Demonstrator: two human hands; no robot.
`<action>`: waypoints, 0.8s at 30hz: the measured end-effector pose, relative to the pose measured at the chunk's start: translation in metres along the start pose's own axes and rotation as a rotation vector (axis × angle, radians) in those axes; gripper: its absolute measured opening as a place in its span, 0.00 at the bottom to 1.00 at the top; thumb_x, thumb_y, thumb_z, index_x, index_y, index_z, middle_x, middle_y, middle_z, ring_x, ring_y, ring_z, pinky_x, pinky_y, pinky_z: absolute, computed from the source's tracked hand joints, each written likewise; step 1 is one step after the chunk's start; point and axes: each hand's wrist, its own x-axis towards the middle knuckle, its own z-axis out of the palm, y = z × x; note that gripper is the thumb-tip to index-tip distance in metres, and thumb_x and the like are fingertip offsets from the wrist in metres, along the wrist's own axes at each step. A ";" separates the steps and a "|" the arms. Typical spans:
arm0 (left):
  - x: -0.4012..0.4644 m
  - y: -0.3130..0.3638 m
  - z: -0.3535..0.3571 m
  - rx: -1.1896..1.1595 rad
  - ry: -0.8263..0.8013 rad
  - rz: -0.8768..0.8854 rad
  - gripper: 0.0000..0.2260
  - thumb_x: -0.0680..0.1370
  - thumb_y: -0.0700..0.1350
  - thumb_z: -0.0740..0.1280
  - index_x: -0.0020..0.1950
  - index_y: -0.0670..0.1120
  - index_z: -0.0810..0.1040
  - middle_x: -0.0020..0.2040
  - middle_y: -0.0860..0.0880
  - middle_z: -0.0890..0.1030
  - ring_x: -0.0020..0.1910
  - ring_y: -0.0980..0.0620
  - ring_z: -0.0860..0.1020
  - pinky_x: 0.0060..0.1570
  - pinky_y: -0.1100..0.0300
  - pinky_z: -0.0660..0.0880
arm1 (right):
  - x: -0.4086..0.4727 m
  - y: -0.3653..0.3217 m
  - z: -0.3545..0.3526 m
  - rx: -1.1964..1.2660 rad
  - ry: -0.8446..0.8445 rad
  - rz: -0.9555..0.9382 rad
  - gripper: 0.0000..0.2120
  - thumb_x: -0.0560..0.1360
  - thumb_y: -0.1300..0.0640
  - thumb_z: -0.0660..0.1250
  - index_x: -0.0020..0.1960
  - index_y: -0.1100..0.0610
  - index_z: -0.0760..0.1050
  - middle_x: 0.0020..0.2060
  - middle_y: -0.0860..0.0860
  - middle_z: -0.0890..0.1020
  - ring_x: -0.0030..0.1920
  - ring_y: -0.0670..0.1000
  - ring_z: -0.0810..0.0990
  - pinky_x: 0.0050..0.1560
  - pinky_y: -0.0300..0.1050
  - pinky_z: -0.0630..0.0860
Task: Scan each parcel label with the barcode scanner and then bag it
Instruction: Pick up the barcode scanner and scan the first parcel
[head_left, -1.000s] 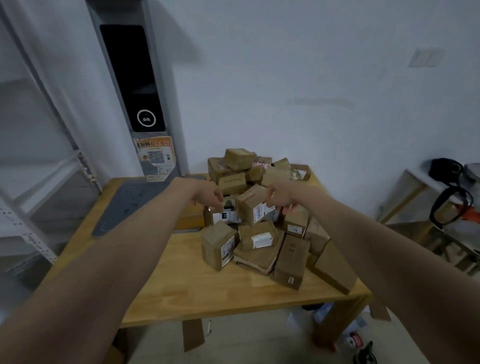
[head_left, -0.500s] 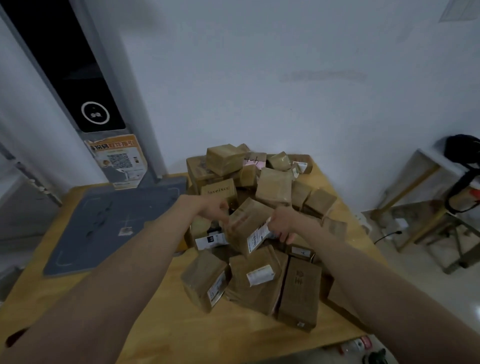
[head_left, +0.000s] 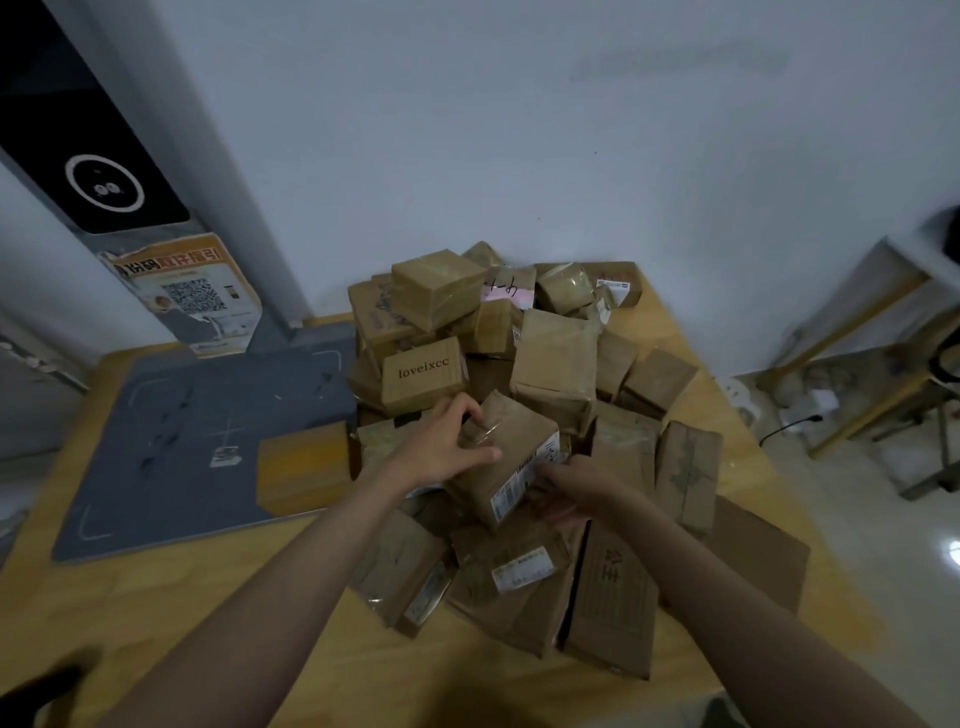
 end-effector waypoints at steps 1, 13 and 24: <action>-0.001 0.000 0.003 -0.013 0.012 0.010 0.22 0.71 0.65 0.70 0.58 0.58 0.67 0.64 0.52 0.68 0.56 0.50 0.74 0.54 0.49 0.77 | 0.002 0.001 0.002 0.045 0.009 -0.006 0.13 0.81 0.49 0.64 0.54 0.59 0.77 0.45 0.58 0.84 0.40 0.56 0.85 0.40 0.48 0.84; -0.022 0.004 0.011 -0.183 0.029 -0.047 0.43 0.65 0.66 0.76 0.72 0.56 0.59 0.72 0.52 0.65 0.67 0.50 0.70 0.63 0.47 0.74 | -0.004 0.013 0.013 0.387 -0.058 -0.200 0.15 0.81 0.51 0.65 0.63 0.59 0.76 0.56 0.57 0.84 0.54 0.55 0.85 0.51 0.50 0.83; -0.111 -0.029 -0.031 -0.646 0.300 -0.120 0.30 0.76 0.58 0.69 0.73 0.53 0.60 0.62 0.56 0.74 0.56 0.57 0.78 0.47 0.61 0.77 | -0.040 -0.047 0.092 0.469 -0.144 -0.428 0.33 0.72 0.45 0.74 0.72 0.50 0.64 0.58 0.51 0.84 0.54 0.51 0.85 0.56 0.57 0.82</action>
